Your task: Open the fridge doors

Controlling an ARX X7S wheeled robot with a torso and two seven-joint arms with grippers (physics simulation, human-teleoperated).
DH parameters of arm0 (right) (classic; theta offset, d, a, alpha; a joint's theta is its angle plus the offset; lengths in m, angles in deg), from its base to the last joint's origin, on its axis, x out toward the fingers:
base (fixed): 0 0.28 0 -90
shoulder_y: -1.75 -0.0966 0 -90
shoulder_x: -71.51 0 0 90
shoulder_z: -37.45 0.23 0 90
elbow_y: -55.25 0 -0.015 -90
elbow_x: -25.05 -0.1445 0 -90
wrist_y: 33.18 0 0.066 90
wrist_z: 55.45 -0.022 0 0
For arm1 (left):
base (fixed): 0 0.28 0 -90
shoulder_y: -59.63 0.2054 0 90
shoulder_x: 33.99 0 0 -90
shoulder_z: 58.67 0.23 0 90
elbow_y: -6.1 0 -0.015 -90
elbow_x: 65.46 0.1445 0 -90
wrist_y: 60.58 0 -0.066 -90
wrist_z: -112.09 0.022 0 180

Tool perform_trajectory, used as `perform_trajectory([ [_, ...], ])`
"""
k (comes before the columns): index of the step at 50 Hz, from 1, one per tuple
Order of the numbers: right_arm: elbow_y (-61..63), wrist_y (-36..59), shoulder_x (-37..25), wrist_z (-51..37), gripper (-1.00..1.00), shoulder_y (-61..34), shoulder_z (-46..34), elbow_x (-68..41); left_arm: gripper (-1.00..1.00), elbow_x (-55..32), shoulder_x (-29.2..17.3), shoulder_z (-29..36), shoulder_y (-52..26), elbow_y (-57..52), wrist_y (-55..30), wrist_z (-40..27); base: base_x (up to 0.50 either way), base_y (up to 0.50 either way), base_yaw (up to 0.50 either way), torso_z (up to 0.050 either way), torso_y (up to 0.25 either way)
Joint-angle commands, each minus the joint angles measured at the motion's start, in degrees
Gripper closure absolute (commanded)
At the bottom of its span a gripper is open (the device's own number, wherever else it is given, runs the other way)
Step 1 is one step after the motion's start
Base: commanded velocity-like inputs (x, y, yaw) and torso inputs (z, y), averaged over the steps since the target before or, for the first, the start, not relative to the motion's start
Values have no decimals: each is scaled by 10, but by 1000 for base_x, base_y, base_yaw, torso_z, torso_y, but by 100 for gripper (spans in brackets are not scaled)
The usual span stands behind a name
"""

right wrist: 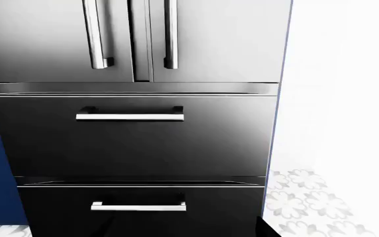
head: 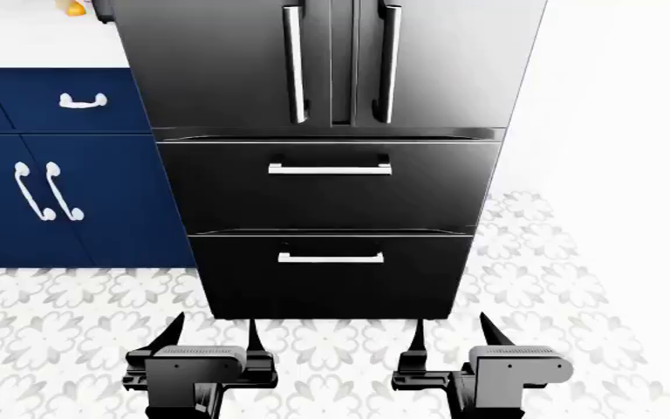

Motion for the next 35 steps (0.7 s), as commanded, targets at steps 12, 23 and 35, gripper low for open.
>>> perform_trajectory([
  [12, -8, 8, -26, -40, -100, -4, -37, -13, -100, -19, -27, 32, -2, 2, -6, -41, 23, 0, 0, 0, 0],
  [23, -9, 6, -36, -53, -100, -5, -47, -26, -100, -28, -36, 44, -2, 1, -8, -51, 449, 0, 0, 0, 0],
  [35, -13, 2, -44, -64, -100, -6, -55, -36, -100, -35, -45, 55, -3, 2, -7, -63, 469, 0, 0, 0, 0],
])
